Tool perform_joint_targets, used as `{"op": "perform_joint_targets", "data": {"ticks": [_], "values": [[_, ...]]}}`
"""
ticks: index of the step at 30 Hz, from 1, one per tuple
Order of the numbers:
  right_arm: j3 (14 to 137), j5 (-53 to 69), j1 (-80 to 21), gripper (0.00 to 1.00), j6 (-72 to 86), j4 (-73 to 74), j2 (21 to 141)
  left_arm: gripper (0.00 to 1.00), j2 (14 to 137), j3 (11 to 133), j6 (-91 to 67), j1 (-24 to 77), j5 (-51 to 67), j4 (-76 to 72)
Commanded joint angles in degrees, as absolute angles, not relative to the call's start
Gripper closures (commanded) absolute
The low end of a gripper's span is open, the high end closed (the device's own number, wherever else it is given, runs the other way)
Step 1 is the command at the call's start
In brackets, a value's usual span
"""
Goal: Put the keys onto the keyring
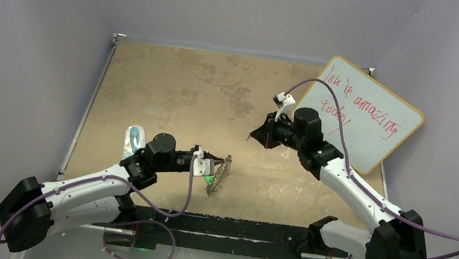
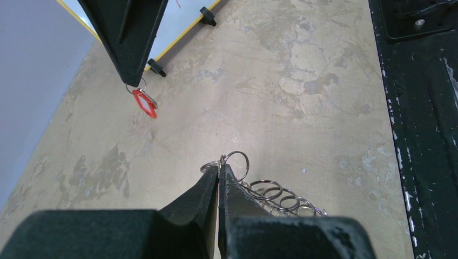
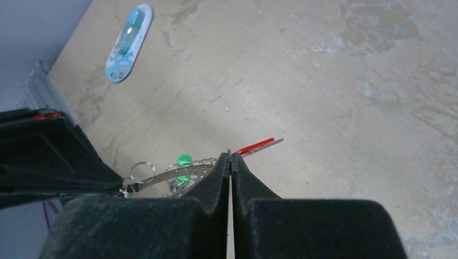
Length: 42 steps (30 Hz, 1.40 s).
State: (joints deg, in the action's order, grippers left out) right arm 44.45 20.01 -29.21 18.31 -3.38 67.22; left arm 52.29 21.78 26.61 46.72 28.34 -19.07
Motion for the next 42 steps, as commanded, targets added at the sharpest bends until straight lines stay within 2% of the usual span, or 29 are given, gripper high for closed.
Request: {"op": "perform_joint_targets", "data": {"ticks": [1, 15, 30, 42], "values": [[44.05, 25.7, -31.41, 1.0, 11.71, -5.09, 65.48, 1.0, 52.42, 21.32, 26.32, 47.2, 29.74, -22.76], [41.08, 30.47, -39.07, 1.0, 11.85, -11.7, 68.47, 1.0, 52.6, 18.87, 25.41, 47.27, 28.0, -23.21], [39.81, 30.78, -40.14, 1.0, 7.64, -5.94, 64.97, 1.0, 52.67, 18.72, 25.09, 47.29, 27.68, -23.99], [41.16, 29.81, -43.92, 1.0, 7.68, -5.75, 66.48, 1.0, 52.99, 18.72, 25.13, 47.36, 27.69, -24.52]]}}
